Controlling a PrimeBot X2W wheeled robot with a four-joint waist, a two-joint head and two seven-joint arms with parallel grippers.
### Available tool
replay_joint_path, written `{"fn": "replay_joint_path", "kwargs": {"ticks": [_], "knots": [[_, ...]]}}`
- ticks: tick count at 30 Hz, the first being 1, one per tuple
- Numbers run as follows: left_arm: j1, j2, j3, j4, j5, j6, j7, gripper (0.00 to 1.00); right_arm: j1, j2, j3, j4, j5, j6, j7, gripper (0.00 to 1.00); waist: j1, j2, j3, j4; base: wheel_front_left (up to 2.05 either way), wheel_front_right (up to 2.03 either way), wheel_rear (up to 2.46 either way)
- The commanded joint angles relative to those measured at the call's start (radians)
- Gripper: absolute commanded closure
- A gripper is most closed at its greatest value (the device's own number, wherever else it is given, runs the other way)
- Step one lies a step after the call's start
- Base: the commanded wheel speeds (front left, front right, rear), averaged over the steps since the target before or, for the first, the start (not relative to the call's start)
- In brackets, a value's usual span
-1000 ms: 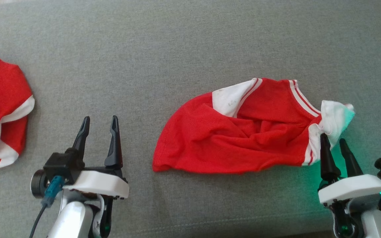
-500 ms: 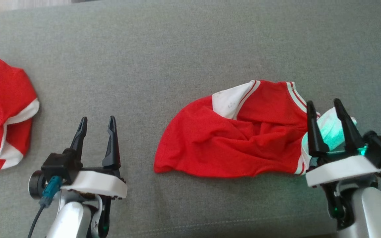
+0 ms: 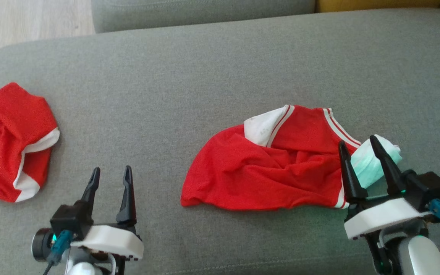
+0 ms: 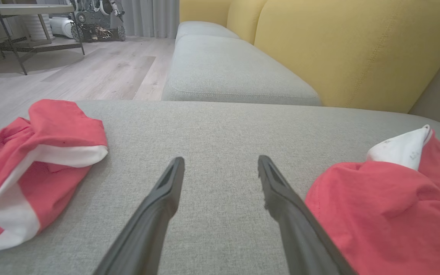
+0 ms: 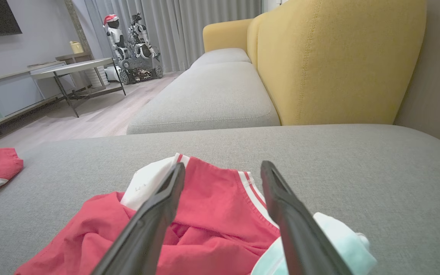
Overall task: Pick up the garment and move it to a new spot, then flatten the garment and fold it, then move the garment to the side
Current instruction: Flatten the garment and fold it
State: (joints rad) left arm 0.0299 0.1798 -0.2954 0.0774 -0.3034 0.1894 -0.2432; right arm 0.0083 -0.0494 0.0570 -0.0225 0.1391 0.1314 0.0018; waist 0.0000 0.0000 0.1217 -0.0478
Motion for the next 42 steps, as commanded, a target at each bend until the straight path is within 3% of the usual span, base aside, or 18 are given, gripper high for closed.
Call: {"fn": "replay_joint_path", "kwargs": {"ticks": [1, 17, 23, 30, 40, 41, 42], "knots": [[-0.026, 0.015, 0.031, -0.039, -0.003, 0.008, 0.001, 0.0, -0.021, -0.011, 0.025, -0.044, -0.008, -0.001, 0.003, 0.0, 0.0, 0.0, -0.007, 0.001, 0.0, 0.0, 0.0], [-0.021, 0.017, 0.011, -0.047, -0.01, 0.013, 0.02, 0.0, 0.006, -0.006, 0.02, -0.074, 0.003, -0.001, 0.028, 0.0, 0.0, 0.0, -0.026, 0.013, 0.0, 0.0, 0.0], [-0.122, 0.002, -0.063, 0.0, 0.007, -0.039, 0.08, 0.0, -0.007, -0.004, 0.021, -0.08, 0.009, -0.001, 0.034, 0.0, 0.0, 0.0, 0.004, 0.021, 0.0, 0.0, 0.0], [-0.207, -0.049, -0.156, 0.201, -0.027, -0.132, 0.179, 0.0, -0.031, -0.004, 0.047, -0.069, 0.017, -0.001, 0.034, 0.0, 0.0, 0.0, 0.044, -0.006, 0.0, 0.0, 0.0], [-0.202, -0.094, -0.169, 0.372, -0.101, -0.137, 0.244, 0.0, -0.031, -0.002, 0.03, -0.041, 0.031, -0.001, 0.026, 0.0, 0.0, 0.0, 0.076, -0.034, 0.0, 0.0, 0.0], [-0.203, -0.096, -0.173, 0.375, -0.104, -0.14, 0.244, 0.53, -0.03, -0.002, 0.024, -0.039, 0.03, -0.001, 0.026, 0.0, 0.0, 0.0, 0.077, -0.035, 0.0, 0.0, 0.0], [-0.204, -0.098, -0.177, 0.374, -0.106, -0.143, 0.241, 0.95, -0.03, -0.002, 0.017, -0.037, 0.029, -0.001, 0.025, 0.0, 0.0, 0.0, 0.079, -0.036, 0.0, 0.0, 0.0]]}}
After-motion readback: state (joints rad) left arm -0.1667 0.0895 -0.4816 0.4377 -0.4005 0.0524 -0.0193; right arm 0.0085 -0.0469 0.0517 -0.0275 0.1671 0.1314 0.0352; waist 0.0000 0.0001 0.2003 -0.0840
